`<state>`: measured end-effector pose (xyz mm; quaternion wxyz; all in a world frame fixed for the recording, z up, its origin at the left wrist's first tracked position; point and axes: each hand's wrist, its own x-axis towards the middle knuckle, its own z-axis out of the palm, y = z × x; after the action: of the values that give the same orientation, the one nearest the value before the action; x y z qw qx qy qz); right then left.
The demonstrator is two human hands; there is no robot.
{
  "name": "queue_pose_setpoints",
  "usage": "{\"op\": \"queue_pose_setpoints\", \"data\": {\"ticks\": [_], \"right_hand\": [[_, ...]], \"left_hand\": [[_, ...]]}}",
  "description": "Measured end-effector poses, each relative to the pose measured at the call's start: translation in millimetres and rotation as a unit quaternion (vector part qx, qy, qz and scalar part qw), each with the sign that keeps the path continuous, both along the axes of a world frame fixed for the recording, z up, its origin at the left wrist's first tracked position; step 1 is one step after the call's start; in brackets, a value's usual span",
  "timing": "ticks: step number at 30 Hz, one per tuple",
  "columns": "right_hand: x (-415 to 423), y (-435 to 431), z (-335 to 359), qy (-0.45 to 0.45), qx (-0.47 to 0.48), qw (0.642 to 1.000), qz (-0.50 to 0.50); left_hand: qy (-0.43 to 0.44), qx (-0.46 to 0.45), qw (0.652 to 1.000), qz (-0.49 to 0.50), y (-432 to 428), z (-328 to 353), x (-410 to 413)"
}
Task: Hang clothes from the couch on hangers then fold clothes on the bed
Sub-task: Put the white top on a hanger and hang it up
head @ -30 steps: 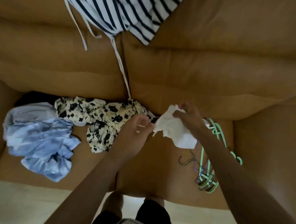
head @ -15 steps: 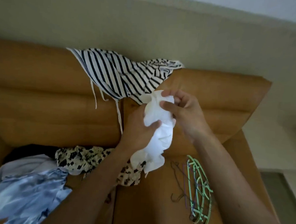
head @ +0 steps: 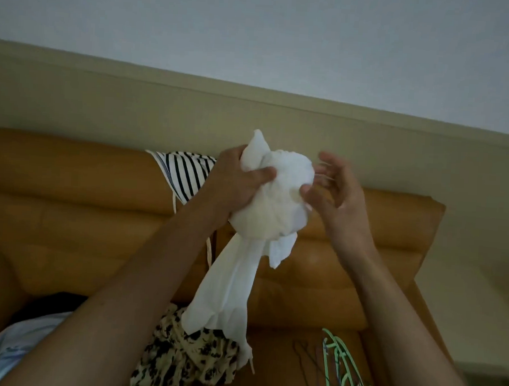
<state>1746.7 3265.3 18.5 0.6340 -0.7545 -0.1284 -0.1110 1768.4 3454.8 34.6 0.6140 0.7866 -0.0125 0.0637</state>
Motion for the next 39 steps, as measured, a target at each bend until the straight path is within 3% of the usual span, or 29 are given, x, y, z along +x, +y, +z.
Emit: {"op": "queue_pose_setpoints", "data": {"ticks": [3,5,8,10,13,16,18,20,23,27,33,36,39], "right_hand": [[-10.3,-0.4,3.4,-0.07,-0.116,0.986,0.097],[-1.4,1.7,2.4,-0.144,-0.149,0.976,0.06],[17.8,-1.0,18.0,-0.185,-0.098,0.978,-0.022],[25.5,-8.9,37.7,-0.165,-0.056,0.984,-0.039],[30.8,-17.0,71.6,-0.144,-0.041,0.988,-0.029],[33.1,-15.6,95.2,-0.124,-0.082,0.989,-0.005],[35.6,-9.3,102.5,-0.109,-0.11,0.988,-0.001],[35.4,-5.4,111.2,-0.087,-0.109,0.99,-0.001],[29.7,-13.1,127.0,-0.091,-0.094,0.991,-0.008],[28.8,-31.1,133.9,-0.078,-0.082,0.993,-0.031],[15.9,-80.8,76.9,0.03,-0.048,0.996,0.068],[-1.0,-82.7,30.2,0.114,-0.113,0.975,0.154],[-7.9,-69.3,-7.7,0.153,-0.186,0.959,0.148]], "left_hand": [[0.02,-0.083,0.996,0.002,-10.7,23.2,-0.9],[0.026,-0.119,0.993,0.01,-16.6,33.5,-1.3],[0.032,-0.198,0.98,-0.005,-17.1,43.8,-2.1],[0.009,-0.203,0.979,-0.016,-14.0,49.2,-5.4],[-0.078,-0.046,0.996,0.005,-15.5,57.3,-12.5],[-0.147,0.095,0.983,-0.055,-28.5,60.7,-18.7],[-0.175,0.137,0.971,-0.093,-38.0,57.1,-15.7],[-0.182,0.133,0.969,-0.1,-46.9,50.5,-11.5],[-0.114,0.082,0.984,-0.109,-61.6,41.6,-12.6],[-0.08,0.125,0.986,-0.072,-73.3,34.4,-14.2],[-0.075,-0.018,0.996,-0.037,-74.1,58.1,-12.9],[-0.062,-0.05,0.996,-0.044,-74.1,73.7,-6.5],[-0.072,-0.04,0.994,-0.066,-73.3,85.4,-1.0]]}}
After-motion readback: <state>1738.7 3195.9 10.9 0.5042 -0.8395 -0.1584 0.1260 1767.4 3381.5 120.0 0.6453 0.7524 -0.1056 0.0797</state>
